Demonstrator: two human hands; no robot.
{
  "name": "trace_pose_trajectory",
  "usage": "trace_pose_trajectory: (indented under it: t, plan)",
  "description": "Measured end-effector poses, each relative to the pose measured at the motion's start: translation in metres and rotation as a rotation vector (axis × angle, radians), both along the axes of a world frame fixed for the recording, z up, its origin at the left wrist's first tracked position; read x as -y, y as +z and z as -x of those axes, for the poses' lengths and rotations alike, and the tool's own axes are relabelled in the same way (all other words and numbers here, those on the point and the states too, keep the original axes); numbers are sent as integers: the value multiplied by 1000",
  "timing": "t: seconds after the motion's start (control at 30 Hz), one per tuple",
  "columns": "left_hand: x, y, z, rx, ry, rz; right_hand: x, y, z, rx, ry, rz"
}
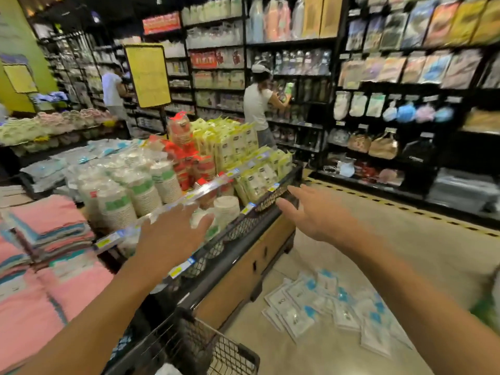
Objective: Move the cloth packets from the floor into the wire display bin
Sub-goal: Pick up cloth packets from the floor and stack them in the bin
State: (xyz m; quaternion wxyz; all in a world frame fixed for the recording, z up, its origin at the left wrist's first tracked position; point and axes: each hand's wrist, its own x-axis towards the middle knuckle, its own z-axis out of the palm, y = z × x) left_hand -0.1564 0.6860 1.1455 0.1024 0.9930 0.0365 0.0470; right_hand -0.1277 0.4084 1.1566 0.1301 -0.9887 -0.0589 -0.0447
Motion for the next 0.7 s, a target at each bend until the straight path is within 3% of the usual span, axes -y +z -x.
trace_pose_trajectory:
  t: [0.7]
  plan:
    - [347, -41, -103, -77, -353, -22, 372, -57, 20, -55, -413, -55]
